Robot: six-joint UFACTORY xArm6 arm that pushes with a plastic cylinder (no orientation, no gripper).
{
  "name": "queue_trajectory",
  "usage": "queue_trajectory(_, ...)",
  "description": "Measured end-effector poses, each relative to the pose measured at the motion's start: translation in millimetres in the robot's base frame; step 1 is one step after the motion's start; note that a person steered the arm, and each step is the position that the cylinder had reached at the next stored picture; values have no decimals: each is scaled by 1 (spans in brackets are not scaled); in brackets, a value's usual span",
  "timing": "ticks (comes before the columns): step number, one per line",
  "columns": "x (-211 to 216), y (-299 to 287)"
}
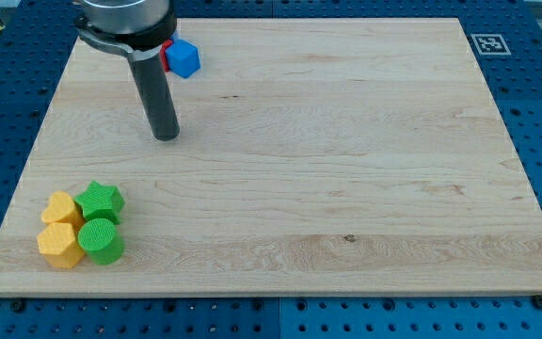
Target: Move the group of red and blue blocks slightly to right
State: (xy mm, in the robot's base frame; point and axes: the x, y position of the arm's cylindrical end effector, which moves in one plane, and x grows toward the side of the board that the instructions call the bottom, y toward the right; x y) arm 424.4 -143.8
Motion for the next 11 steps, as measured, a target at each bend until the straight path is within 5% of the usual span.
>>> queue_trajectory(2, -31, -117)
queue_trajectory(4, -29, -126)
queue_trajectory(5, -62, -161)
queue_trajectory(6, -62, -161)
queue_trajectory(9, -191, -153)
queue_trajectory(11, -202, -150)
